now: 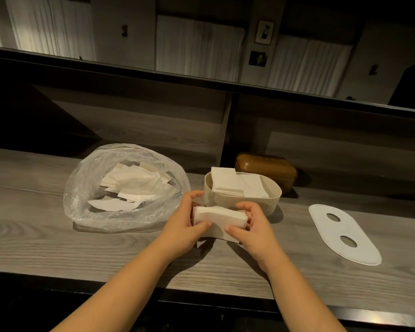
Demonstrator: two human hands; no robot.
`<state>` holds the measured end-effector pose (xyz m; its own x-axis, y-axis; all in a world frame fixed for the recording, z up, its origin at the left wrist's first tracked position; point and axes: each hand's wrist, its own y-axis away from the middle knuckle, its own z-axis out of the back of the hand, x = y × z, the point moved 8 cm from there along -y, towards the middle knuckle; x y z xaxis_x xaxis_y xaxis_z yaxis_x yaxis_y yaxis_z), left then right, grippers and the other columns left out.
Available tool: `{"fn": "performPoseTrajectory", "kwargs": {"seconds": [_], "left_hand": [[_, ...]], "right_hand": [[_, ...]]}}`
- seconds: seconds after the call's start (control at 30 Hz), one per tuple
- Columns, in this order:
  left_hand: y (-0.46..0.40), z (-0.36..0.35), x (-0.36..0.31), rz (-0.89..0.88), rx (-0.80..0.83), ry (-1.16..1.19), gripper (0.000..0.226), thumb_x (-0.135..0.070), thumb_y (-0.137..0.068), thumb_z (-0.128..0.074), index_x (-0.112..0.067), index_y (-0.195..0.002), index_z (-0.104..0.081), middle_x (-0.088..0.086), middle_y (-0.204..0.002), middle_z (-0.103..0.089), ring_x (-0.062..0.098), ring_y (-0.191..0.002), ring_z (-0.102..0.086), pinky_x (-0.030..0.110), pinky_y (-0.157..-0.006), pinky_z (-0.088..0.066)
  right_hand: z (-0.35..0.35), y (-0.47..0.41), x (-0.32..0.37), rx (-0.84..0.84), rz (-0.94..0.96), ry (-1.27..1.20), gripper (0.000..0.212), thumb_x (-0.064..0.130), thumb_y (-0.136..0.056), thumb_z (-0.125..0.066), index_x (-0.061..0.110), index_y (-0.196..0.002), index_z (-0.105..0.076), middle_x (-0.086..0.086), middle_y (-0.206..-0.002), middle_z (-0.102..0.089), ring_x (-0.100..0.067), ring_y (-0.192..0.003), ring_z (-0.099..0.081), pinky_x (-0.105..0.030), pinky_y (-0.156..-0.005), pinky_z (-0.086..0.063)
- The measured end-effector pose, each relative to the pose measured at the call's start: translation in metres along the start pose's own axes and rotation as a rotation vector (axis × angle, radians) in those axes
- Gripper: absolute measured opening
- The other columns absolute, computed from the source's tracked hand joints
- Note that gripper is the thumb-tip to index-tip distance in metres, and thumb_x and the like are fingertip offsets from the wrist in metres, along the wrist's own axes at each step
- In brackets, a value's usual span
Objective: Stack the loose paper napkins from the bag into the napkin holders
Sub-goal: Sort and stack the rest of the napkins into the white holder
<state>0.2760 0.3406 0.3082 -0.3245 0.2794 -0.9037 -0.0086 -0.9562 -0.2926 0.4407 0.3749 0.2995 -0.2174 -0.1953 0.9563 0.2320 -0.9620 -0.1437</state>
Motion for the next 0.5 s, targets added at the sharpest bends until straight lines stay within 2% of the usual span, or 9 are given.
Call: {"fn": "performPoseTrajectory", "kwargs": {"seconds": [0.1, 0.17, 0.33, 0.43, 0.5], "left_hand": [[0.001, -0.012, -0.002, 0.008, 0.114, 0.039, 0.072, -0.009, -0.091, -0.066, -0.044, -0.139, -0.025, -0.002, -0.122, -0.052, 0.012, -0.105, -0.06, 0.019, -0.087, -0.053], [0.001, -0.015, -0.004, 0.004, 0.151, 0.052, 0.083, -0.006, -0.088, -0.068, -0.044, -0.142, -0.018, -0.005, -0.124, -0.049, 0.011, -0.107, -0.059, 0.017, -0.087, -0.052], [0.001, -0.01, -0.006, 0.02, 0.143, 0.045, 0.084, -0.004, -0.088, -0.067, -0.043, -0.142, -0.015, 0.0, -0.12, -0.046, 0.016, -0.103, -0.059, 0.022, -0.086, -0.054], [-0.003, -0.005, 0.003, 0.072, 0.088, 0.123, 0.07, -0.009, -0.087, -0.072, -0.038, -0.138, -0.035, 0.006, -0.115, -0.057, 0.022, -0.102, -0.064, 0.034, -0.085, -0.058], [-0.003, 0.002, 0.01, 0.137, 0.066, 0.177, 0.049, -0.01, -0.083, -0.077, -0.027, -0.124, -0.055, 0.008, -0.112, -0.065, 0.025, -0.103, -0.067, 0.042, -0.087, -0.058]], "right_hand": [[-0.01, 0.001, 0.0, 0.112, 0.002, 0.044, 0.063, 0.013, -0.076, -0.082, 0.035, -0.122, -0.045, 0.006, -0.123, -0.052, -0.016, -0.113, -0.056, -0.036, -0.091, -0.056], [-0.012, 0.002, 0.003, 0.138, 0.013, 0.057, 0.07, 0.016, -0.074, -0.084, 0.034, -0.129, -0.043, 0.007, -0.125, -0.051, -0.015, -0.114, -0.055, -0.036, -0.093, -0.056], [-0.009, 0.002, 0.003, 0.105, -0.006, 0.103, 0.061, 0.009, -0.081, -0.077, 0.031, -0.127, -0.042, 0.009, -0.121, -0.048, -0.013, -0.112, -0.051, -0.035, -0.092, -0.055], [-0.004, 0.002, 0.008, 0.052, 0.017, 0.044, 0.048, 0.006, -0.081, -0.075, 0.028, -0.116, -0.05, 0.004, -0.117, -0.056, -0.014, -0.106, -0.058, -0.034, -0.086, -0.058], [0.003, 0.002, 0.01, 0.002, -0.015, -0.087, 0.042, 0.004, -0.08, -0.076, 0.023, -0.111, -0.054, 0.001, -0.11, -0.065, -0.018, -0.102, -0.065, -0.033, -0.08, -0.06]]}}
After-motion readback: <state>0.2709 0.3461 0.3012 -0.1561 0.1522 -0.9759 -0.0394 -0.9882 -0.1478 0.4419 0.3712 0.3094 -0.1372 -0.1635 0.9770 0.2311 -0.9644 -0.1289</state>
